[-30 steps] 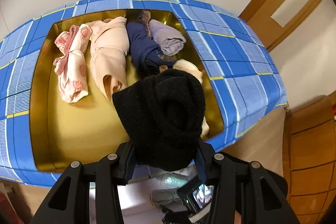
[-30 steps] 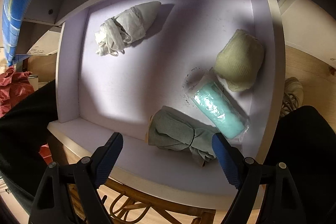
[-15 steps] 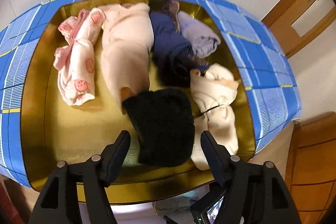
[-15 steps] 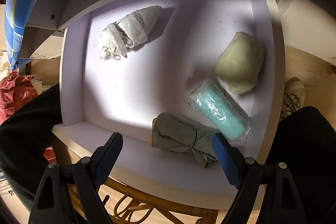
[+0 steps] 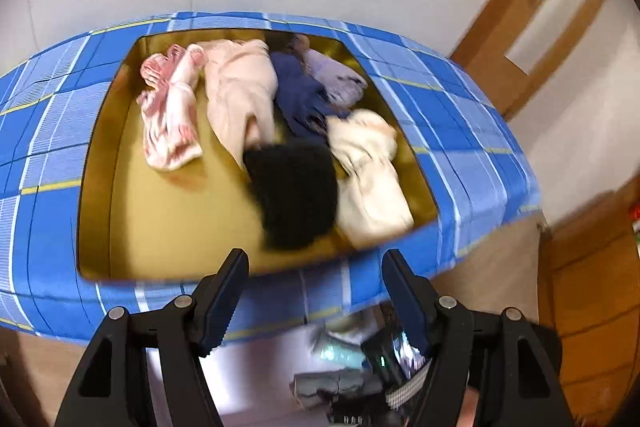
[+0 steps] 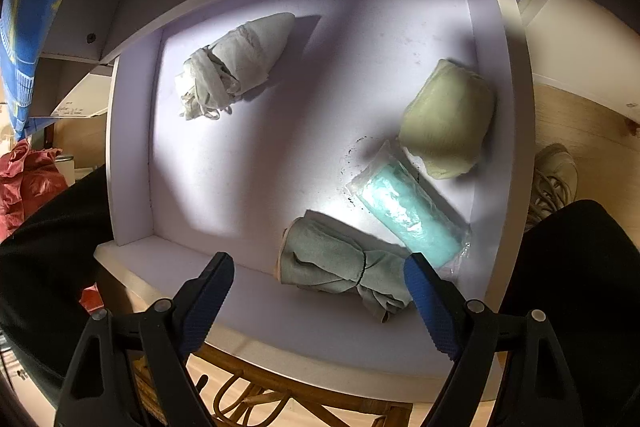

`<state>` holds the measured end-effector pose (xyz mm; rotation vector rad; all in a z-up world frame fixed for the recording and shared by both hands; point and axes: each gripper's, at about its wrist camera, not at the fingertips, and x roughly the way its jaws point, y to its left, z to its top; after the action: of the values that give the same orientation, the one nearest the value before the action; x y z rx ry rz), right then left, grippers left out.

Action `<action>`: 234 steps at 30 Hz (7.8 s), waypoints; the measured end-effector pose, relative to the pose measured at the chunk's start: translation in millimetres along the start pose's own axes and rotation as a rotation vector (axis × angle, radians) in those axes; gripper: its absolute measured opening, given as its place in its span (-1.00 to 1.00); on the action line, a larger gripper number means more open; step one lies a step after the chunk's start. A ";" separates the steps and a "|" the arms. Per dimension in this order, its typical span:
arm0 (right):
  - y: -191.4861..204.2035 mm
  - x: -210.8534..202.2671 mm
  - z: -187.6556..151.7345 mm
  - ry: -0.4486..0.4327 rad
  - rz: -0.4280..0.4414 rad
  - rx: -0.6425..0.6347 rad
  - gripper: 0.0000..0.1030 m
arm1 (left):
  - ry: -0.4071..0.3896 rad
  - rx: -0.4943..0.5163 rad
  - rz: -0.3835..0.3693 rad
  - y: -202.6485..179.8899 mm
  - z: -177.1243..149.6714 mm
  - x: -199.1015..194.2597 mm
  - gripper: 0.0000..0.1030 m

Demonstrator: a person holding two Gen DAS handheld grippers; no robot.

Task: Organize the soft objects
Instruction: 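Move the open left tool back down over the drawer, then lower the open right gripper around the grey-green rolled cloth, then grasp the white cloth bundle with the left gripper, then lift the white cloth bundle with the left gripper toward the gold box, then lower the white cloth bundle into the gold box and open the left gripper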

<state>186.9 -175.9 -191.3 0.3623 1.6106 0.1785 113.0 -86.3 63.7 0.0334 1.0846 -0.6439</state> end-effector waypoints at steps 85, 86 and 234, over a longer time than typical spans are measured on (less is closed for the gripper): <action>-16.7 108.2 6.7 0.172 -0.132 0.029 0.01 | 0.416 -0.130 0.282 105.7 -182.1 156.7 0.37; -16.0 108.3 6.4 0.171 -0.136 0.024 0.01 | 0.406 -0.083 0.298 99.7 -175.7 160.3 0.37; -16.2 122.4 8.5 0.173 -0.149 0.001 0.55 | -0.058 0.091 0.477 80.8 68.2 -30.7 0.62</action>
<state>188.7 -150.6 -312.4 0.2309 1.8017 0.0967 199.4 -28.3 99.6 0.3403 0.9443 -0.2614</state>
